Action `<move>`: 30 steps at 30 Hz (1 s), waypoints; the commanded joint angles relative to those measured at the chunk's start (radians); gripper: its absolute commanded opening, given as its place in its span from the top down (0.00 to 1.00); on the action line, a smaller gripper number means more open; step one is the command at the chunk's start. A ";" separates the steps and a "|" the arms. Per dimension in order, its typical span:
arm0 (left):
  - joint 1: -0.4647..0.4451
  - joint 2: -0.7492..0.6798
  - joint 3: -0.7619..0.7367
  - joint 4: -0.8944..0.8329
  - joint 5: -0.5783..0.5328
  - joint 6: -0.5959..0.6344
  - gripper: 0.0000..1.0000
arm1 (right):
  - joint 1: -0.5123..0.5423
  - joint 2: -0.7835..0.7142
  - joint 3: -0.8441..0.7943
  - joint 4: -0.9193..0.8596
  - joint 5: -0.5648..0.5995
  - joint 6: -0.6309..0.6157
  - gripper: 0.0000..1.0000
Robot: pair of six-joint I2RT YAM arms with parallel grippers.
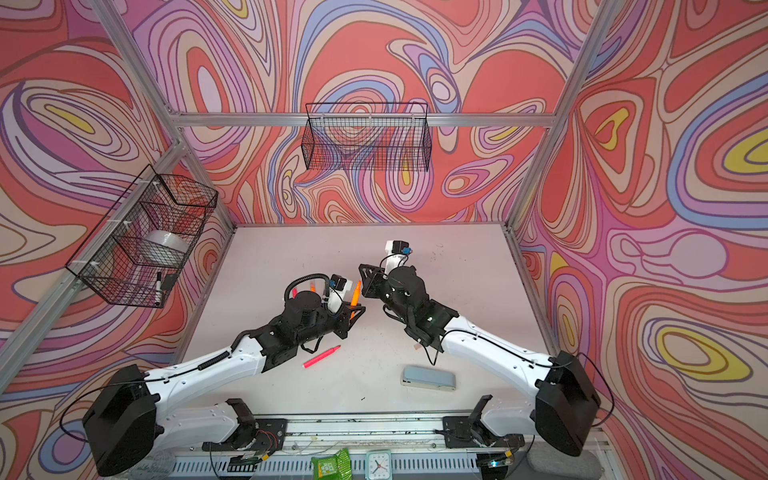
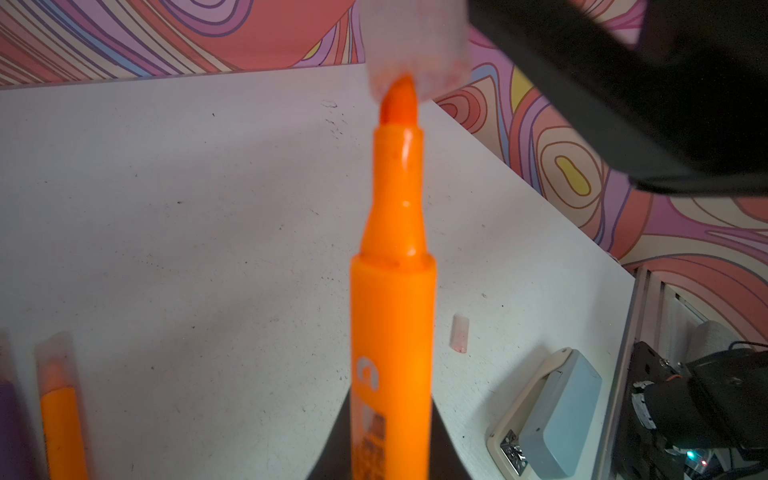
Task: Insert the pens into the pen caps
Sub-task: 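Align the cap above the orange marker tip with the right gripper, then lower the cap onto the marker tip with the right gripper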
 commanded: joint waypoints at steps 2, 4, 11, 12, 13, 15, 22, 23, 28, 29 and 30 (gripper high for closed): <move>0.000 0.013 0.033 0.001 -0.005 -0.015 1.00 | 0.004 0.017 0.002 0.040 -0.035 0.015 0.85; 0.000 0.015 0.034 -0.002 -0.005 -0.019 1.00 | 0.004 0.020 -0.010 0.049 -0.043 0.023 0.85; 0.002 0.007 0.028 0.008 0.003 -0.030 1.00 | 0.016 0.025 -0.041 0.064 -0.043 0.035 0.87; 0.003 0.007 0.027 0.009 0.004 -0.031 1.00 | 0.018 0.024 -0.042 0.060 -0.042 0.036 0.87; 0.003 0.006 0.026 0.010 0.004 -0.031 1.00 | 0.020 0.024 -0.044 0.057 -0.038 0.035 0.87; 0.003 0.003 0.025 0.011 0.002 -0.033 1.00 | 0.022 0.021 -0.050 0.054 -0.029 0.035 0.87; 0.008 -0.011 0.013 0.023 0.001 -0.042 1.00 | 0.048 0.019 -0.063 0.051 -0.015 0.023 0.87; 0.008 -0.012 0.013 0.024 0.003 -0.044 1.00 | 0.055 0.017 -0.066 0.051 -0.011 0.020 0.86; 0.008 -0.021 0.007 0.035 0.015 -0.048 1.00 | 0.095 -0.011 -0.093 0.046 0.026 0.022 0.83; 0.008 -0.024 0.004 0.038 0.020 -0.048 1.00 | 0.105 -0.019 -0.103 0.048 0.041 0.022 0.82; 0.008 -0.027 -0.002 0.045 0.026 -0.048 1.00 | 0.116 -0.028 -0.116 0.061 0.051 0.018 0.81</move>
